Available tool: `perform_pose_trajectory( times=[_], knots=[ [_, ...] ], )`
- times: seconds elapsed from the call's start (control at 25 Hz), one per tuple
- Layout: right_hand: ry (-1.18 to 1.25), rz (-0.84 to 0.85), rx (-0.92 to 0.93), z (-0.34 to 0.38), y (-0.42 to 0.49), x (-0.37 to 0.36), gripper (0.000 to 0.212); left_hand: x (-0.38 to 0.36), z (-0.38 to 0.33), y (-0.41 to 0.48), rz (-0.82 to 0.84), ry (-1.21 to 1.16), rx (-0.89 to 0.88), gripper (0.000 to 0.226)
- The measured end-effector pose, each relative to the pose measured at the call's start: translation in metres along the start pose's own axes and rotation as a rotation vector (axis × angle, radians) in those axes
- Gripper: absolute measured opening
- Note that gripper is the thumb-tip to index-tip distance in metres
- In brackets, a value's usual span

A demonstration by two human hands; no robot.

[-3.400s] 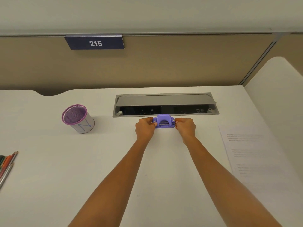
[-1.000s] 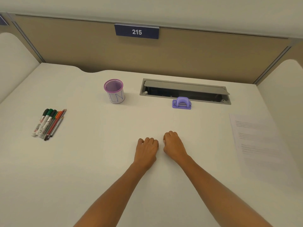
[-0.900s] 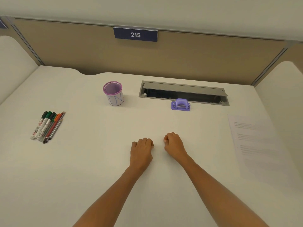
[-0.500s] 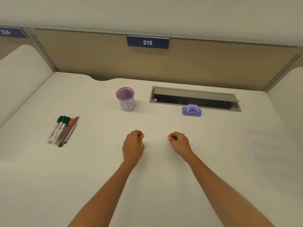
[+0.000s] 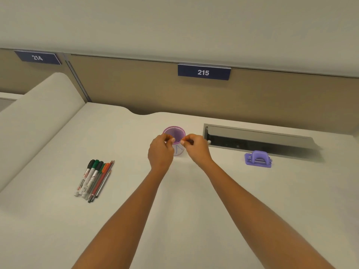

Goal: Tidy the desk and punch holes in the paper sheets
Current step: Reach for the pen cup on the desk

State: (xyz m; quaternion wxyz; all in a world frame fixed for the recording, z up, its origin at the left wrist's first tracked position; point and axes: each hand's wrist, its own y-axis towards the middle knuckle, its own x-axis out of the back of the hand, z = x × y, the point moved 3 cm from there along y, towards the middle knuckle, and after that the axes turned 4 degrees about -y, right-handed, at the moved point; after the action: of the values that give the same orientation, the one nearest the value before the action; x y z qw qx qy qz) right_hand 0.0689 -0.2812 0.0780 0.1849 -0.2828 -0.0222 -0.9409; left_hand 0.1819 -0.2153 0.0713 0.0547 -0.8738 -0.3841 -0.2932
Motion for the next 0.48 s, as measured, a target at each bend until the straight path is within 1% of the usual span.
perform_pose_trajectory(
  times=[0.12, 0.2, 0.48],
  knots=[
    [-0.055, -0.021, 0.018, 0.014, 0.035, -0.008, 0.02, -0.006, -0.002, 0.036, 0.013, 0.042, 0.004, 0.022],
    [-0.133, -0.013, 0.034, 0.018, 0.051, -0.012, 0.02, -0.013, -0.001, 0.052, 0.033, 0.084, -0.019, 0.023],
    [-0.324, 0.041, 0.072, 0.015, 0.079, -0.021, 0.024, -0.027, 0.014, 0.074, 0.062, 0.202, -0.106, 0.026]
  ],
)
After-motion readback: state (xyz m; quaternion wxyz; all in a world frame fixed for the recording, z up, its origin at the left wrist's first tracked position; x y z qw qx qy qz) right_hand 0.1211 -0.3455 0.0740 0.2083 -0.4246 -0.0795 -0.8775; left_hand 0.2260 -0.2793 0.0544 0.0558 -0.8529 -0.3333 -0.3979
